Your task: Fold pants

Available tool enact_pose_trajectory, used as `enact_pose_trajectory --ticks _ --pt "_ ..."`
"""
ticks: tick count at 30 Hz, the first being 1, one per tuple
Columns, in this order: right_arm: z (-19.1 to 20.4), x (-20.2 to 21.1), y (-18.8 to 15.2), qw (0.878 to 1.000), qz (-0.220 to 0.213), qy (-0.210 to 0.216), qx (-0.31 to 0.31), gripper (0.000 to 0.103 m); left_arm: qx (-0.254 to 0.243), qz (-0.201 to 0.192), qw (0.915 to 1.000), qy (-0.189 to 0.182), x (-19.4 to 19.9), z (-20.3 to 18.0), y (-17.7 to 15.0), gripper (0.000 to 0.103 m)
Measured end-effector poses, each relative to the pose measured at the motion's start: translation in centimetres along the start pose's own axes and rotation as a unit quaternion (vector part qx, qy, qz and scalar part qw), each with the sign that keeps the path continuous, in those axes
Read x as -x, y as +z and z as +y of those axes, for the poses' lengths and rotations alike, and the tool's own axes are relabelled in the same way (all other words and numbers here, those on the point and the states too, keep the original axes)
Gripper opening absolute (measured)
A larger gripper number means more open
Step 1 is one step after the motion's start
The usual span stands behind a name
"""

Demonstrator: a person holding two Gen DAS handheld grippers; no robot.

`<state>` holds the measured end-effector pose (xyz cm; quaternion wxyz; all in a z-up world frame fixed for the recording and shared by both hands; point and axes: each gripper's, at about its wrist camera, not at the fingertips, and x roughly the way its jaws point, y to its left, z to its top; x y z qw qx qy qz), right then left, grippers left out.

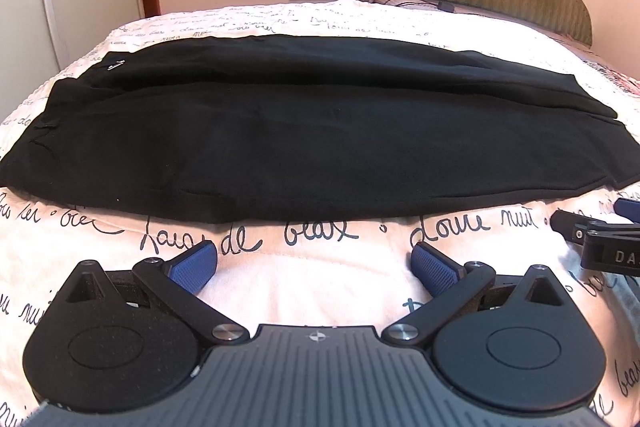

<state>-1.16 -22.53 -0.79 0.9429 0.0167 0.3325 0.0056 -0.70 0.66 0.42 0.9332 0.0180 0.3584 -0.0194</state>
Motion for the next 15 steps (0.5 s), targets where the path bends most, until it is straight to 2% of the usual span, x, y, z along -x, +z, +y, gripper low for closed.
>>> enact_pose_trajectory --ticks 4,8,11,15 --pt "0.2 0.1 0.0 1.0 0.001 -0.002 0.002 0.103 -0.011 0.014 0.9991 -0.039 0.5 1.2 0.5 0.103" --pt "0.2 0.0 0.0 1.0 0.003 -0.004 0.004 0.103 0.033 0.019 0.995 -0.092 1.9 5.8 2.5 0.101" --pt "-0.2 0.0 0.0 1.0 0.004 0.0 0.0 0.103 0.063 -0.016 0.9936 -0.093 2.8 11.5 6.3 0.101" --pt "0.2 -0.3 0.3 1.0 0.005 0.002 -0.001 0.103 0.099 -0.091 0.988 -0.075 2.3 20.9 12.5 0.103"
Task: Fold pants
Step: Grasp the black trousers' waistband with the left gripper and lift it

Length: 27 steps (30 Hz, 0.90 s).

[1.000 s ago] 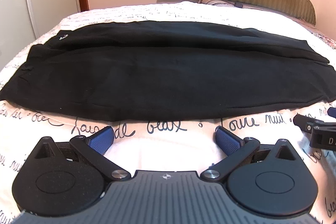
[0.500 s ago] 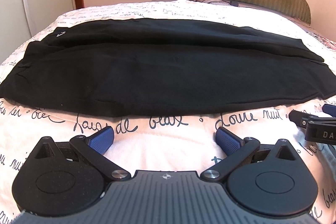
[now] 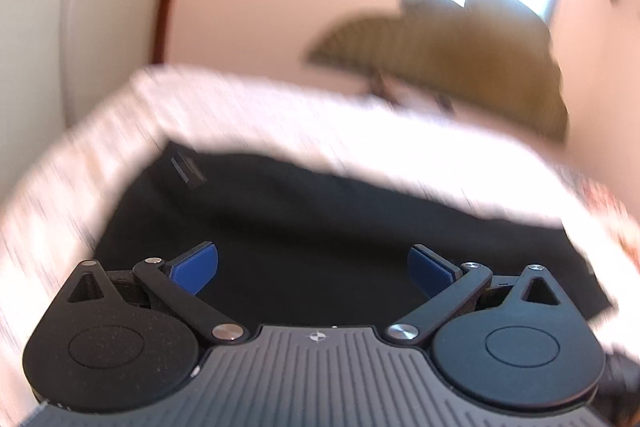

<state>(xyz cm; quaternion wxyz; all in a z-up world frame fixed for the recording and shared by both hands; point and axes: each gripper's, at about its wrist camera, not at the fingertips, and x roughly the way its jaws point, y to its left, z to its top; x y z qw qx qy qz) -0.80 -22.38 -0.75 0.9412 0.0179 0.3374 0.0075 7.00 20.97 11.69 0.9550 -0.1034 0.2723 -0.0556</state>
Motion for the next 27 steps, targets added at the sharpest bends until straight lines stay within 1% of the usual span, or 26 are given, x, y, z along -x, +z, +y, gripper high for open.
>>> enact_pose_trajectory --ticks 1,2,4,6,7,8,9,11,12,14,17,19,20,23,24,27 --pt "0.0 0.0 0.0 1.0 0.0 0.0 0.0 0.103 0.013 -0.01 0.9999 -0.002 -0.9 2.3 1.7 0.103" --pt "0.0 0.0 0.0 1.0 0.0 0.0 0.0 0.103 0.036 -0.009 0.9993 -0.006 -2.5 5.1 3.4 0.103" --pt "0.0 0.0 0.0 1.0 0.0 -0.001 0.001 0.103 0.093 0.011 0.9956 -0.01 -5.8 9.7 5.4 0.102" --pt "0.0 0.0 0.0 1.0 0.001 -0.002 0.001 0.103 0.165 0.034 0.9857 -0.007 -9.3 14.4 6.7 0.101" --pt "0.0 -0.1 0.1 1.0 0.001 -0.002 0.001 0.103 0.2 0.043 0.9785 -0.024 -11.1 16.6 7.1 0.101" --pt "0.0 -0.1 0.1 1.0 0.001 -0.001 0.0 0.103 0.225 0.047 0.9725 -0.039 -12.6 18.2 7.4 0.101" --pt "0.0 -0.1 0.1 1.0 0.001 -0.002 -0.001 0.103 0.249 0.048 0.9663 -0.045 -13.9 19.6 7.5 0.101" --pt "0.1 -0.2 0.1 1.0 0.002 -0.003 -0.001 0.103 0.272 0.054 0.9589 -0.058 -16.2 21.0 7.8 0.101" --pt "0.1 -0.2 0.1 1.0 0.002 -0.003 -0.001 0.103 0.276 0.062 0.9573 -0.062 -17.2 21.6 7.9 0.101" --pt "0.1 -0.2 0.1 1.0 0.002 -0.004 -0.002 0.103 0.27 0.081 0.9581 -0.052 -19.4 22.0 7.8 0.101" --pt "0.1 -0.3 0.2 1.0 0.003 -0.006 -0.002 0.103 0.255 0.115 0.9577 -0.068 -22.0 22.2 7.5 0.101" --pt "0.2 -0.3 0.2 1.0 0.003 -0.008 -0.003 0.103 0.235 0.118 0.9622 -0.071 -22.5 21.4 7.4 0.101" --pt "0.3 -0.3 0.3 1.0 0.003 -0.009 -0.003 0.103 0.232 0.118 0.9627 -0.074 -22.8 21.3 7.5 0.101" --pt "0.3 -0.4 0.4 1.0 0.003 -0.009 -0.004 0.103 0.233 0.122 0.9603 -0.091 -23.5 20.9 8.2 0.101" --pt "0.3 -0.4 0.4 1.0 0.003 -0.009 -0.004 0.103 0.23 0.121 0.9605 -0.098 -23.0 20.4 8.1 0.1" --pt "0.3 -0.4 0.3 1.0 0.003 -0.009 -0.004 0.103 0.21 0.125 0.9644 -0.102 -23.5 19.2 8.5 0.1"
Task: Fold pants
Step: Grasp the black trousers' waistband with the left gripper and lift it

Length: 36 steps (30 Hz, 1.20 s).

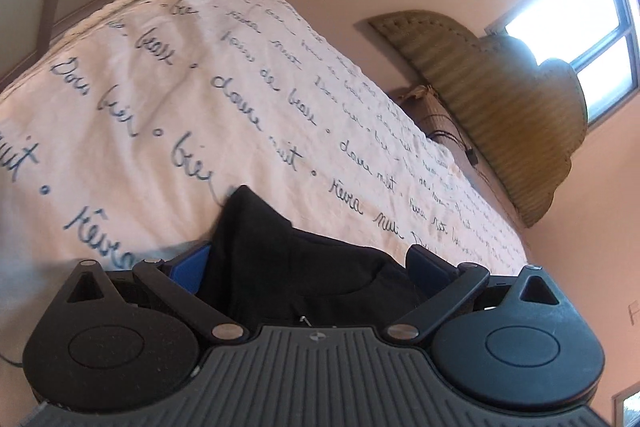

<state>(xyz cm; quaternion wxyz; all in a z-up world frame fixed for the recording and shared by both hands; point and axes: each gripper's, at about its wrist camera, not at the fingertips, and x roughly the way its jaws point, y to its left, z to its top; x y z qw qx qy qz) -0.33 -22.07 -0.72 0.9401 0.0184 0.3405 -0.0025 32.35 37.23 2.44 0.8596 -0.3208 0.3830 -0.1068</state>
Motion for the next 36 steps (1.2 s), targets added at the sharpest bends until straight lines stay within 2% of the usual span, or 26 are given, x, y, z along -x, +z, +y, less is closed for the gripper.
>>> enact_pose_trajectory --ticks 2,5,7,8,9,12,15,16,18,20,21,24,26,30,33,36 --pt "0.0 0.0 0.0 1.0 0.0 0.0 0.0 0.103 -0.009 0.004 0.9999 0.005 -0.6 -0.5 -0.2 0.095" --pt "0.0 0.0 0.0 1.0 0.0 0.0 0.0 0.103 -0.027 0.012 0.9989 0.038 -1.3 -1.2 -0.2 0.067" --pt "0.0 0.0 0.0 1.0 0.0 0.0 0.0 0.103 -0.044 0.026 0.9961 0.072 -1.9 -1.5 -0.2 0.038" --pt "0.0 0.0 0.0 1.0 0.0 0.0 0.0 0.103 -0.052 0.028 0.9943 0.089 -1.9 -1.4 -0.3 0.03" --pt "0.0 0.0 0.0 1.0 0.0 0.0 0.0 0.103 -0.058 0.026 0.9925 0.105 -1.9 -1.4 -0.3 0.013" --pt "-0.1 0.0 0.0 1.0 0.001 0.002 0.0 0.103 -0.066 0.0 0.9924 0.104 -0.8 -1.2 -0.6 0.01" --pt "-0.3 0.3 1.1 1.0 0.008 0.018 0.011 0.103 -0.107 -0.046 0.987 0.11 1.1 -3.1 -1.9 0.007" --pt "-0.2 0.8 1.9 0.999 0.0 0.028 0.021 0.103 -0.126 -0.063 0.9836 0.113 2.1 -4.3 -2.6 0.007" --pt "0.3 2.2 4.4 0.996 -0.044 0.055 0.056 0.103 -0.157 -0.106 0.9766 0.103 4.4 -6.3 -4.1 0.007" --pt "1.1 3.0 7.5 0.986 -0.085 0.098 0.103 0.103 -0.169 -0.154 0.9698 0.085 6.9 -7.9 -6.0 0.007" --pt "1.6 2.9 9.2 0.98 -0.093 0.122 0.127 0.103 -0.165 -0.178 0.9678 0.068 8.1 -8.3 -7.0 0.007" --pt "3.6 0.1 14.4 0.959 -0.062 0.199 0.19 0.103 -0.128 -0.227 0.9653 0.022 10.4 -8.9 -9.5 0.007" --pt "5.3 -3.0 17.2 0.945 -0.036 0.233 0.227 0.103 -0.095 -0.239 0.9663 -0.002 10.9 -8.4 -10.5 0.007" --pt "9.3 -9.5 20.9 0.923 -0.011 0.241 0.301 0.103 -0.039 -0.25 0.9665 -0.042 10.7 -6.5 -11.5 0.006" --pt "12.0 -14.4 22.5 0.905 0.036 0.265 0.332 0.103 -0.032 -0.264 0.9622 -0.06 10.8 -5.8 -11.8 0.006" --pt "13.7 -18.4 23.8 0.9 0.06 0.274 0.334 0.103 -0.037 -0.265 0.9606 -0.074 10.9 -5.7 -12.0 0.006"
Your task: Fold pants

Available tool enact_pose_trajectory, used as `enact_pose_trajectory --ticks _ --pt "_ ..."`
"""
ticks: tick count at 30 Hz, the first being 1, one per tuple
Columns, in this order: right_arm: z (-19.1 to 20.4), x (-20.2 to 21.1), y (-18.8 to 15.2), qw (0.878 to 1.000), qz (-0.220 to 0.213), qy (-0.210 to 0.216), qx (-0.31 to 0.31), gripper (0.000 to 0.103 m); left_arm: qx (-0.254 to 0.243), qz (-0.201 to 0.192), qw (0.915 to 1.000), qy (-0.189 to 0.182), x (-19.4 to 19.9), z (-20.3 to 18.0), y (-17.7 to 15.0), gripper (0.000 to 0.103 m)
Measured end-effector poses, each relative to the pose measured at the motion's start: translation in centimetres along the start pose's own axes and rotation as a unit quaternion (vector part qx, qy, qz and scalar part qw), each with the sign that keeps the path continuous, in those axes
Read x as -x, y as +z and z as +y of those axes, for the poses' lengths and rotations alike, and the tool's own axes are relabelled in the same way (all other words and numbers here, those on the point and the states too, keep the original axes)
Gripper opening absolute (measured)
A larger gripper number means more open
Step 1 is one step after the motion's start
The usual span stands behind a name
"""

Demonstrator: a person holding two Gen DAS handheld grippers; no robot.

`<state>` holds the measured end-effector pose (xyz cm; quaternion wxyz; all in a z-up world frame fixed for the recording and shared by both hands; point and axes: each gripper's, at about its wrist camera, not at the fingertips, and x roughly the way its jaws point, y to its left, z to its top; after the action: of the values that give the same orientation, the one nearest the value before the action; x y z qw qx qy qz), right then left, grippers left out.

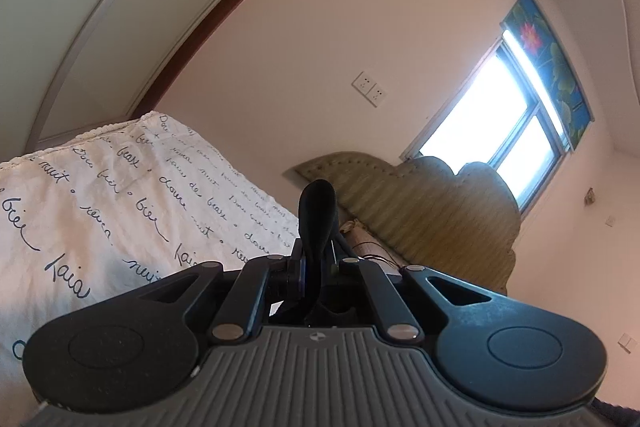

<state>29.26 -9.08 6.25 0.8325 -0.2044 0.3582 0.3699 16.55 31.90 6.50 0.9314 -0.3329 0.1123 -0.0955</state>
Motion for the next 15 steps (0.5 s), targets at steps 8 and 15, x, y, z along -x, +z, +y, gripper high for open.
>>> enact_pose_trajectory --ticks 8,15 --pt "-3.9 -6.2 2.7 0.992 0.047 0.104 -0.05 0.103 -0.002 -0.004 0.9997 -0.022 -0.1 0.9 -0.6 0.005" --pt "-4.7 -8.0 3.0 0.984 0.073 0.151 -0.059 0.046 0.002 -0.01 0.9996 -0.026 0.1 1.5 -0.6 0.005"
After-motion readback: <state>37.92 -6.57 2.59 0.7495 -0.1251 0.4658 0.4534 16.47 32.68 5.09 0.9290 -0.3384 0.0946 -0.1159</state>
